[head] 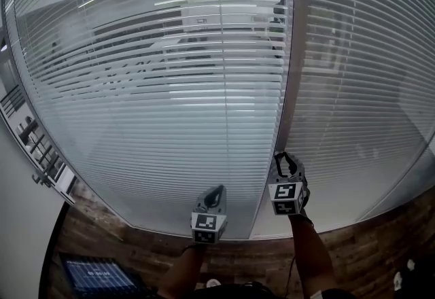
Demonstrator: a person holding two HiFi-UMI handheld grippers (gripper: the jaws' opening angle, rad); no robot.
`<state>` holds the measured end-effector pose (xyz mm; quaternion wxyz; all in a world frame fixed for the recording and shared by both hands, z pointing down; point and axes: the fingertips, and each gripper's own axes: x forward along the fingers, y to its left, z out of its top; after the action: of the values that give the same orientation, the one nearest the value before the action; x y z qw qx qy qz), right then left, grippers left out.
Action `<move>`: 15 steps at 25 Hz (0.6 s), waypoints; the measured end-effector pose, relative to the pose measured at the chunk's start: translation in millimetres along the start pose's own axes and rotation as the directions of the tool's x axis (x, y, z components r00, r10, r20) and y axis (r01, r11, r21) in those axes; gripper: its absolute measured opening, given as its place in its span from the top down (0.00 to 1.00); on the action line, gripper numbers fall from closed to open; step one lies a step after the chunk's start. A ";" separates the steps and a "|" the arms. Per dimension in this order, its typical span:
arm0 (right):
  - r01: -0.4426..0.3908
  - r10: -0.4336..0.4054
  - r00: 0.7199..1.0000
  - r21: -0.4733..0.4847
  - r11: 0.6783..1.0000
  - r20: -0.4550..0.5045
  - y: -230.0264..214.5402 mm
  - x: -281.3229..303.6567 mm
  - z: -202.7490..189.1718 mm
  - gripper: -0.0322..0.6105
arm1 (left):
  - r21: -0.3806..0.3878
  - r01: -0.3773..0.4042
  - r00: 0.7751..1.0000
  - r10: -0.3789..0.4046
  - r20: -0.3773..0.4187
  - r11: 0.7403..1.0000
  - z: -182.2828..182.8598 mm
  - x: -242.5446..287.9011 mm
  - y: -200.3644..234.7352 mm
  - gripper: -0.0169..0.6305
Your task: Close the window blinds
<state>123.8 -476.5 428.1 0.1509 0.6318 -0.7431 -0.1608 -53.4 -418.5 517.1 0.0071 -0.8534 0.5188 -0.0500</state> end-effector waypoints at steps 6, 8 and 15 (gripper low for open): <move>-0.026 0.022 1.000 -0.352 0.936 -0.016 10.1 -10.4 12.9 0.76 | 0.003 -0.008 1.000 0.008 0.004 1.000 10.1 -13.3 2.7 0.97; -0.046 0.035 0.999 -0.475 0.879 -0.033 9.9 -5.3 5.9 0.76 | 0.009 -0.009 1.000 0.009 -0.012 1.000 3.4 -6.8 2.8 0.97; -0.074 0.026 0.997 -0.751 0.656 -0.075 10.6 -2.4 -0.6 0.76 | 0.002 -0.006 1.000 0.006 -0.001 1.000 4.7 -2.2 2.3 0.97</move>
<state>115.0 -472.6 433.2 0.4247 0.4962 -0.6222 -0.4316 -56.0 -417.8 512.1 0.0080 -0.8517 0.5214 -0.0510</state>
